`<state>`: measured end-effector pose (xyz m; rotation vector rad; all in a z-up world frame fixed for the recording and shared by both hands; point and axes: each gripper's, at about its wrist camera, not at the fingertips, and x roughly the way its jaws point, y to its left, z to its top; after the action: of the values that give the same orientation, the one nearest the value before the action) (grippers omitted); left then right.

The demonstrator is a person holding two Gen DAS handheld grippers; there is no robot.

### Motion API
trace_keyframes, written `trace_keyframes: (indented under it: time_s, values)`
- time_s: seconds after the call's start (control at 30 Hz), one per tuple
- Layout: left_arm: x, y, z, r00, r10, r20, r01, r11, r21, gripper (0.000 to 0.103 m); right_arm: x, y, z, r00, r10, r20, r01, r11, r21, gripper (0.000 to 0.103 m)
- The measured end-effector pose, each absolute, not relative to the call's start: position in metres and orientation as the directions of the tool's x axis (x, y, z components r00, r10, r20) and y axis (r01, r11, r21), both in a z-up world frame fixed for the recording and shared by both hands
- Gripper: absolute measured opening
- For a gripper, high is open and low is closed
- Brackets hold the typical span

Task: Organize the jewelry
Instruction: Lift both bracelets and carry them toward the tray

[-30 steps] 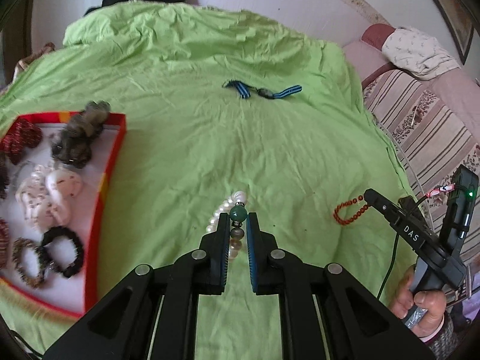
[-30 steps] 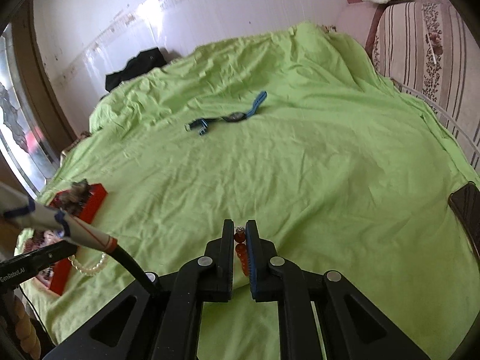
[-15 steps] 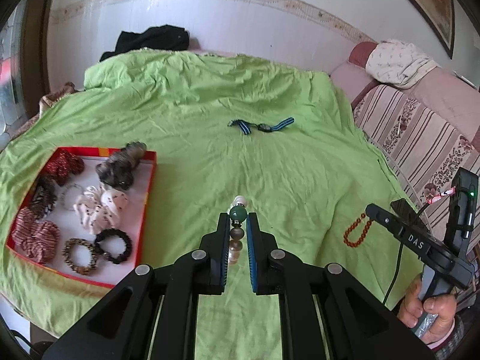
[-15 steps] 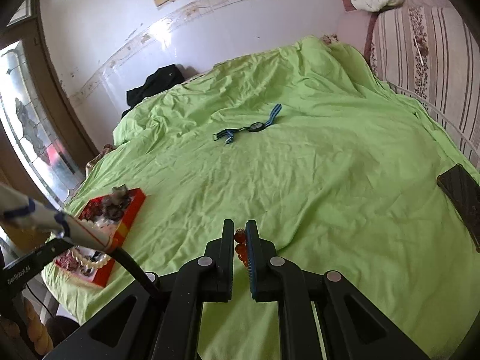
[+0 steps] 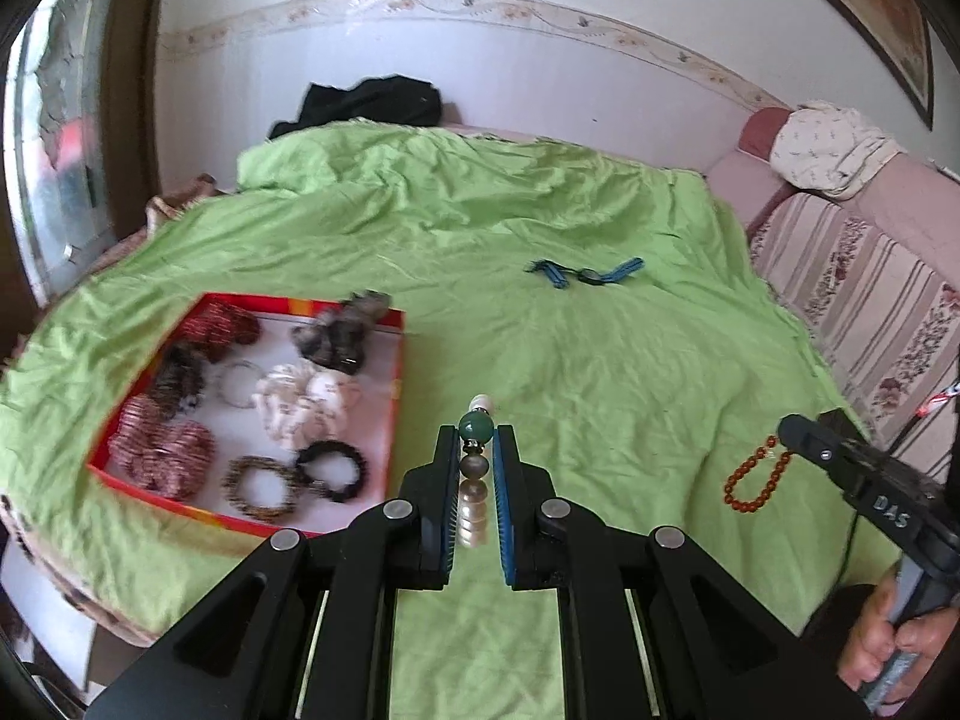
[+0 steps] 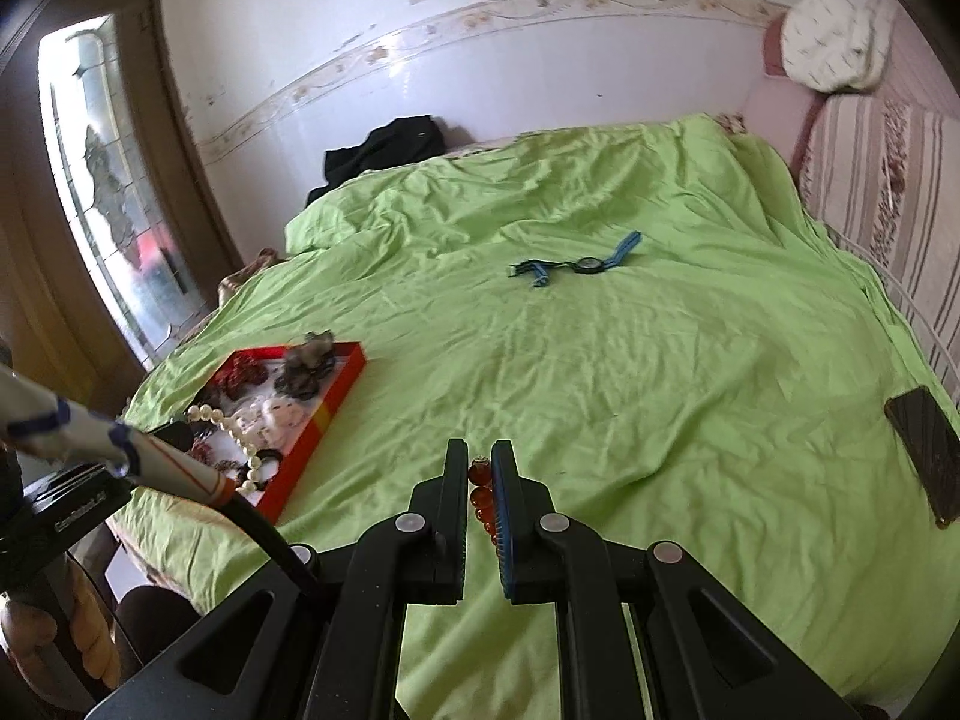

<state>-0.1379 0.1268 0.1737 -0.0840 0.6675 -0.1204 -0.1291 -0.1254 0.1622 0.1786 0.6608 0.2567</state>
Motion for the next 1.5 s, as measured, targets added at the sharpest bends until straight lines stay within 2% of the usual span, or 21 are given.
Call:
trace_keyframes:
  time_s: [0.23,0.7,1.07,1.27,1.5]
  values:
    - [-0.152,0.138,0.177,0.811,-0.049,-0.583,0.036,0.999,-0.033,0.011,-0.14,-0.093,0.168,0.742,0.306,-0.597,-0.241,0.952,0.189,0.009]
    - [-0.158,0.16,0.179,0.81,0.017,-0.586,-0.028,1.0,-0.011,0.011,-0.145,-0.045,0.184,0.714,0.338,-0.613,-0.345,0.932,0.112,0.009]
    - [-0.151,0.175,0.186,0.81,0.029,-0.586,-0.044,0.999,-0.012,0.011,-0.133,-0.018,0.202,0.704,0.383,-0.598,-0.399,0.91,0.112,0.009]
    - [-0.132,0.185,0.196,0.82,0.061,-0.569,-0.061,0.998,0.018,0.011,-0.121,-0.002,0.209,0.699,0.398,-0.595,-0.422,0.9,0.106,0.009]
    - [-0.088,0.21,0.2,0.833,0.065,-0.549,-0.084,0.996,-0.008,0.011,-0.091,0.016,0.206,0.682,0.406,-0.609,-0.426,0.896,0.12,0.009]
